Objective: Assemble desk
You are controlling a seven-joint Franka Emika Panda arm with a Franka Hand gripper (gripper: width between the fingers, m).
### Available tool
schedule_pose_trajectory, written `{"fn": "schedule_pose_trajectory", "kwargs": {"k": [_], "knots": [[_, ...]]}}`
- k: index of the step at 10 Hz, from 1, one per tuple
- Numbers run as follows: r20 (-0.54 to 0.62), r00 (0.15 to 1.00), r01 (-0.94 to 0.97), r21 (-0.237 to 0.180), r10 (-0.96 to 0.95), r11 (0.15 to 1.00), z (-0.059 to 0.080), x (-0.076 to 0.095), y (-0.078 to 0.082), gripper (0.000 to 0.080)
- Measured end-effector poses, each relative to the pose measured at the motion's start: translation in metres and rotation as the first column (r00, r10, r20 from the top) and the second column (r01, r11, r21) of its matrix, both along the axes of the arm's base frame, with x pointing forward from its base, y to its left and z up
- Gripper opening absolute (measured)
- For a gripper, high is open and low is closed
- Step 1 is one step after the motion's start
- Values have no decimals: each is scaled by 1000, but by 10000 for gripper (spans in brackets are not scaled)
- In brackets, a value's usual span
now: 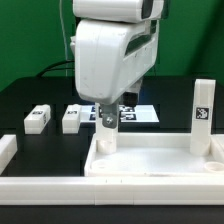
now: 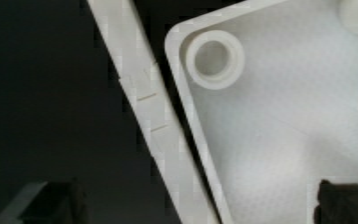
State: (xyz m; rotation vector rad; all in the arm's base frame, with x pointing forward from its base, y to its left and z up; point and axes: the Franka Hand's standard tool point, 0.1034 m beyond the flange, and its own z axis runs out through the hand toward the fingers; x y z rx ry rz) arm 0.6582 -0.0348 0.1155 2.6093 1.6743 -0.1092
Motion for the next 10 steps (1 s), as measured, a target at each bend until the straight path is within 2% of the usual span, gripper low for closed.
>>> {"fn": "schedule_pose_trajectory", "kwargs": {"k": [1, 2, 4, 6, 8, 9, 10], "knots": [[5, 997, 78, -3, -77, 997, -1, -1, -1, 649], [31, 992, 120, 10, -120, 993, -6, -6, -14, 649], [-3, 960, 281, 32, -281, 959, -4, -42, -62, 649], [2, 901, 434, 18, -434, 901, 1, -56, -96, 649], [5, 830, 557, 13, -557, 830, -2, -55, -87, 649], [9, 781, 624, 11, -624, 781, -3, -56, -88, 649], [6, 697, 717, 24, -717, 696, -5, -58, -90, 649]]}}
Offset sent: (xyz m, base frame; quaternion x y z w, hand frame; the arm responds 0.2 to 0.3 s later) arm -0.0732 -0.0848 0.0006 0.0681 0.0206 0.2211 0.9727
